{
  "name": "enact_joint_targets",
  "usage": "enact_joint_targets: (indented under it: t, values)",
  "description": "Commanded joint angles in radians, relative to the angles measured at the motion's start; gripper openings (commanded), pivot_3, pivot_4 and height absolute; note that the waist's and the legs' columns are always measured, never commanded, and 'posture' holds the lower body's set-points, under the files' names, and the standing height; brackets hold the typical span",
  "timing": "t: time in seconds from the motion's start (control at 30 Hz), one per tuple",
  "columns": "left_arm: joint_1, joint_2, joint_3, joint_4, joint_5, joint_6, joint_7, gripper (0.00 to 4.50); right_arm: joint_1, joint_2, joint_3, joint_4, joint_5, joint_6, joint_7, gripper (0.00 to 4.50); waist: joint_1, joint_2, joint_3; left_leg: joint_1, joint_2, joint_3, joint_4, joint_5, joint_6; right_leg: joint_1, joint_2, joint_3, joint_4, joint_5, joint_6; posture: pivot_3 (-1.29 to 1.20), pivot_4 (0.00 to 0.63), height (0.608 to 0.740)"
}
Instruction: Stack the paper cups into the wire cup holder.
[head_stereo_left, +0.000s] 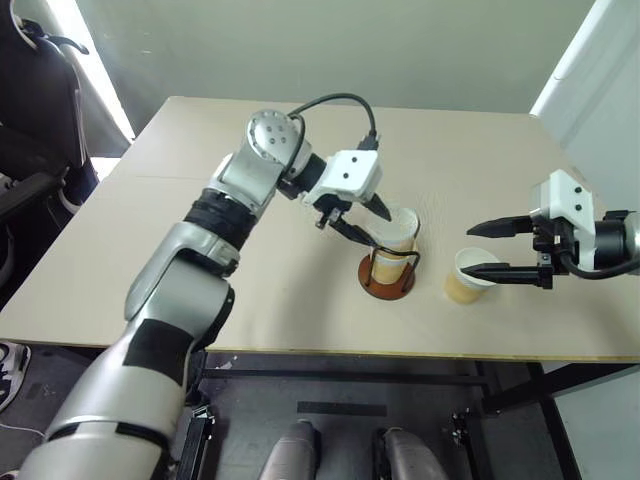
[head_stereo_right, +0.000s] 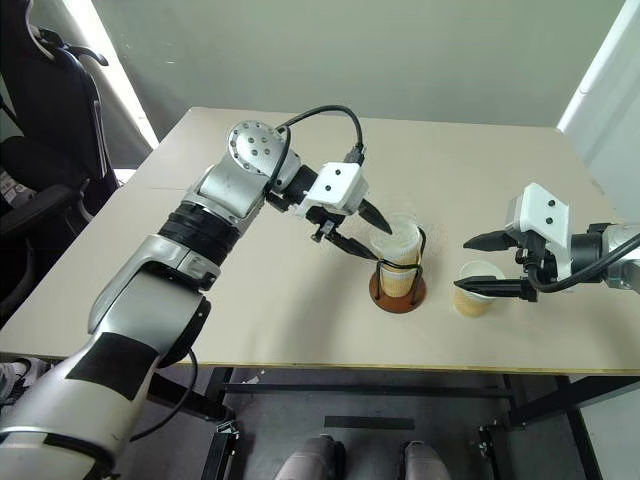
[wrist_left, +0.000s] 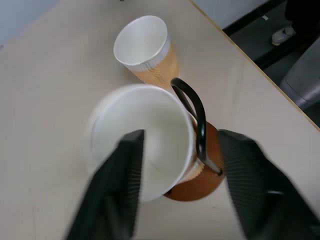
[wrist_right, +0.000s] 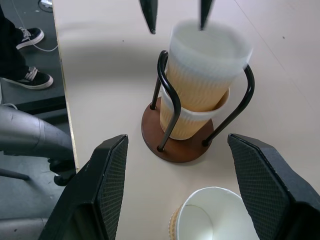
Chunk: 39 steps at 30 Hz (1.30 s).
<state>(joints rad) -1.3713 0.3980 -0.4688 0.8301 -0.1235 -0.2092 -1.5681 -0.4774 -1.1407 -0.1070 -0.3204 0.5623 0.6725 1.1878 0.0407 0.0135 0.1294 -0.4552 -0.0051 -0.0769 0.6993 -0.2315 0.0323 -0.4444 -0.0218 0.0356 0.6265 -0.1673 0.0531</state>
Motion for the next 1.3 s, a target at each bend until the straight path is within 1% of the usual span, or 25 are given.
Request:
enact_joint_targets:
  t: [0.03, 0.07, 0.1, 0.2, 0.27, 0.37, 0.47, 0.57, 0.7, 0.9, 1.03, 1.1, 1.17, 1.2, 1.3]
  values:
    - [-0.034, -0.018, 0.063, 0.011, 0.015, -0.028, 0.014, 3.91, -0.01, -0.016, -0.033, -0.005, -0.007, -0.019, 0.003, 3.2, 0.0, 0.0, 0.0, 0.0, 0.0, 0.0, 0.0, 0.0, 0.0, 0.0, 0.0, 0.0, 0.0, 0.0, 0.0, 0.0, 0.15, 0.74]
    - [-0.036, -0.024, 0.072, 0.015, 0.019, -0.027, 0.019, 4.3, -0.009, -0.017, -0.033, -0.004, -0.008, -0.021, 0.003, 3.2, 0.0, 0.0, 0.0, 0.0, 0.0, 0.0, 0.0, 0.0, 0.0, 0.0, 0.0, 0.0, 0.0, 0.0, 0.0, 0.0, 0.15, 0.74]
    - [-0.041, -0.033, 0.09, 0.02, 0.016, -0.019, 0.033, 4.45, -0.009, -0.014, -0.028, 0.003, -0.021, -0.034, -0.002, 3.2, 0.0, 0.0, 0.0, 0.0, 0.0, 0.0, 0.0, 0.0, 0.0, 0.0, 0.0, 0.0, 0.0, 0.0, 0.0, 0.0, 0.15, 0.74]
    - [-0.051, -0.044, 0.14, 0.017, 0.002, 0.009, 0.044, 4.45, 0.004, -0.012, -0.01, 0.014, -0.061, -0.066, -0.012, 3.2, 0.0, 0.0, 0.0, 0.0, 0.0, 0.0, 0.0, 0.0, 0.0, 0.0, 0.0, 0.0, 0.0, 0.0, 0.0, 0.0, 0.15, 0.74]
    - [-0.054, -0.04, 0.176, 0.006, -0.021, 0.062, 0.025, 4.45, 0.021, -0.02, 0.008, 0.017, -0.091, -0.086, -0.004, 3.2, 0.0, 0.0, 0.0, 0.0, 0.0, 0.0, 0.0, 0.0, 0.0, 0.0, 0.0, 0.0, 0.0, 0.0, 0.0, 0.0, 0.15, 0.74]
    - [-0.065, -0.027, 0.233, -0.01, -0.063, 0.186, 0.005, 4.45, 0.042, -0.027, 0.028, 0.024, -0.129, -0.114, 0.006, 3.2, -0.001, 0.0, 0.0, 0.0, 0.0, 0.0, 0.0, 0.0, 0.0, 0.0, 0.0, 0.0, 0.0, 0.0, 0.0, 0.0, 0.15, 0.74]
    - [-0.056, 0.012, 0.28, -0.06, -0.115, 0.326, -0.035, 4.45, 0.057, -0.03, 0.063, 0.042, -0.184, -0.155, 0.009, 3.2, -0.002, 0.0, 0.0, 0.0, 0.0, 0.0, 0.0, 0.0, 0.0, 0.0, 0.0, 0.0, 0.0, 0.0, 0.0, 0.0, 0.15, 0.74]
    - [-0.035, 0.063, 0.294, -0.136, -0.159, 0.435, -0.046, 4.45, 0.077, -0.032, 0.091, 0.074, -0.238, -0.204, 0.015, 3.2, -0.001, 0.0, 0.0, 0.0, 0.0, 0.0, 0.0, 0.0, 0.0, 0.0, 0.0, 0.0, 0.0, 0.0, 0.0, 0.0, 0.15, 0.74]
    - [0.011, 0.136, 0.308, -0.213, -0.159, 0.472, -0.046, 4.45, 0.061, -0.008, 0.138, 0.12, -0.272, -0.231, 0.036, 3.2, -0.003, 0.0, 0.0, 0.001, 0.0, 0.0, 0.0, 0.0, 0.0, 0.0, 0.0, 0.0, 0.0, 0.0, 0.0, 0.0, 0.15, 0.74]
    - [0.069, 0.171, 0.311, -0.314, -0.18, 0.543, -0.046, 4.45, 0.02, 0.012, 0.196, 0.21, -0.332, -0.286, 0.073, 3.2, -0.001, 0.0, 0.0, 0.001, 0.0, 0.0, 0.001, 0.0, 0.0, 0.0, 0.0, 0.001, 0.0, 0.0, 0.001, 0.0, 0.15, 0.74]
    - [0.105, 0.189, 0.308, -0.388, -0.228, 0.598, -0.046, 4.45, -0.028, 0.036, 0.24, 0.27, -0.373, -0.32, 0.101, 3.2, -0.004, 0.0, 0.0, 0.001, 0.0, 0.0, 0.0, 0.0, 0.0, 0.0, 0.0, 0.001, 0.0, 0.0, 0.0, 0.0, 0.15, 0.74]
    - [0.121, 0.204, 0.302, -0.408, -0.241, 0.605, -0.046, 4.5, -0.053, 0.052, 0.257, 0.29, -0.383, -0.325, 0.113, 2.82, -0.007, 0.0, 0.0, 0.001, 0.0, 0.0, 0.0, 0.0, 0.0, 0.0, 0.0, 0.001, 0.0, 0.0, 0.0, 0.0, 0.15, 0.74]
    - [0.141, 0.244, 0.272, -0.434, -0.28, 0.609, -0.046, 4.5, -0.072, 0.063, 0.266, 0.299, -0.386, -0.323, 0.131, 2.33, -0.011, 0.0, 0.0, 0.001, 0.0, 0.0, 0.0, 0.0, 0.0, 0.0, 0.0, 0.001, 0.0, 0.0, 0.0, 0.0, 0.15, 0.74]
    - [0.154, 0.276, 0.245, -0.447, -0.301, 0.598, -0.046, 4.5, -0.082, 0.067, 0.269, 0.301, -0.386, -0.32, 0.14, 1.91, -0.013, 0.0, 0.0, 0.001, 0.0, 0.0, 0.0, 0.0, 0.0, 0.0, 0.0, 0.001, 0.0, 0.0, 0.0, 0.0, 0.15, 0.74]
    - [0.175, 0.384, 0.141, -0.47, -0.357, 0.556, -0.046, 4.5, -0.105, 0.069, 0.275, 0.306, -0.386, -0.316, 0.166, 0.86, -0.017, 0.0, 0.0, 0.001, 0.0, 0.0, -0.001, 0.0, 0.0, 0.0, 0.0, 0.001, 0.0, 0.0, -0.001, 0.0, 0.15, 0.74]
